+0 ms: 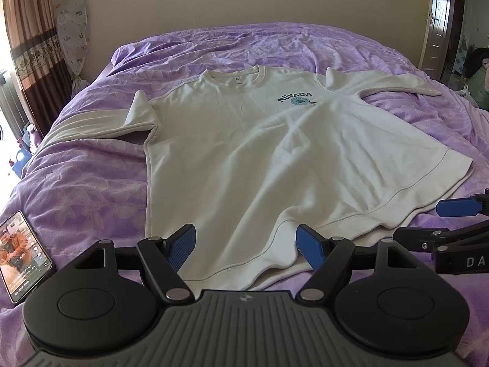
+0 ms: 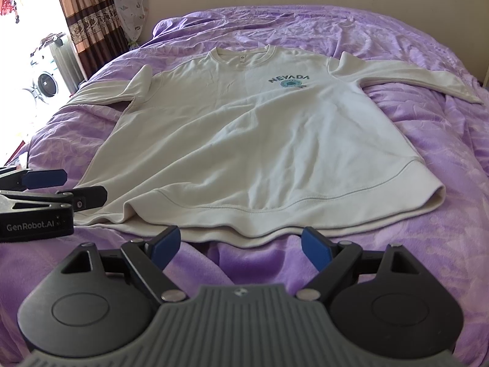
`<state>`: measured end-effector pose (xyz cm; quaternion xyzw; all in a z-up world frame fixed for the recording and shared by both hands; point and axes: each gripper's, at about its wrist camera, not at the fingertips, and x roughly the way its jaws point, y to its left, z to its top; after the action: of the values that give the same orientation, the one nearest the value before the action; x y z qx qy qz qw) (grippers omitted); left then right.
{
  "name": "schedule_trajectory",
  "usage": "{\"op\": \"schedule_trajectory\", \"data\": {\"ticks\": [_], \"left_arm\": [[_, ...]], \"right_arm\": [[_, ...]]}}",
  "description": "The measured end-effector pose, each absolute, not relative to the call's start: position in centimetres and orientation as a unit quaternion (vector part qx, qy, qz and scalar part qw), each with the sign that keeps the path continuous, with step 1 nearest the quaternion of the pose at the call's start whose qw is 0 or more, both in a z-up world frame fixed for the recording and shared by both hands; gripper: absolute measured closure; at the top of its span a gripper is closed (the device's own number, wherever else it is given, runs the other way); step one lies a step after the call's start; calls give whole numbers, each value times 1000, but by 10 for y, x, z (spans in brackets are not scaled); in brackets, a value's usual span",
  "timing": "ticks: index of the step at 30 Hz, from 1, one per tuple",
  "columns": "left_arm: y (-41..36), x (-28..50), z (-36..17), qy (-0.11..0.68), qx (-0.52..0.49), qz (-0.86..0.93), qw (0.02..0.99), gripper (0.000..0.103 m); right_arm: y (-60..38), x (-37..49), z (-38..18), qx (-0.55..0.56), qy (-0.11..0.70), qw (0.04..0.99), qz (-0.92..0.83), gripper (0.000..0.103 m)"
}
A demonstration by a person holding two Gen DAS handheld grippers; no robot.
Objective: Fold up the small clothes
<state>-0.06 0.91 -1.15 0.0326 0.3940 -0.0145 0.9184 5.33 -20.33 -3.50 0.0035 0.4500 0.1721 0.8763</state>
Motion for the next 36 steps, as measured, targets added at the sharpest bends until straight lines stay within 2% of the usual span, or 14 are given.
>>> {"op": "schedule_trajectory", "data": {"ticks": [6,12,15,17,20,24,25,26,27,28,29,30,31,36], "left_arm": [[22,11,-8,413,27,-16,910,17],[51,27,-1,424,32,2,905,19],[73,39,-5,454,15,17,891,22],[88,44,-11,474,-13,31,880,25],[105,45,-19,493,-58,36,867,25],[113,48,-33,525,-86,33,846,25],[113,49,-37,533,-90,30,841,26],[113,49,-41,539,-91,28,837,29],[113,49,-44,544,-90,27,834,40],[113,48,-46,548,-89,27,832,60],[114,47,-47,548,-91,27,831,69],[114,47,-47,548,-98,23,831,83],[116,46,-45,543,-105,20,833,88],[112,41,-15,513,-83,-8,854,92]], "right_arm": [[-231,72,-23,-22,450,878,165,24],[-279,100,-21,-78,456,881,102,45],[-303,111,-27,-73,469,876,88,63],[-314,118,-33,-61,478,872,83,69],[-320,116,-27,-52,465,880,88,70],[-322,117,-21,-59,439,894,63,50],[-323,120,-22,-65,437,896,50,50],[-326,124,-25,-63,440,895,43,50],[-330,128,-29,-55,448,891,46,59],[-333,131,-34,-44,459,886,52,85],[-336,133,-37,-30,467,882,61,98],[-339,132,-37,-19,467,881,71,100],[-340,130,-34,-14,458,886,73,101],[-356,127,13,-9,411,908,78,103]]}}
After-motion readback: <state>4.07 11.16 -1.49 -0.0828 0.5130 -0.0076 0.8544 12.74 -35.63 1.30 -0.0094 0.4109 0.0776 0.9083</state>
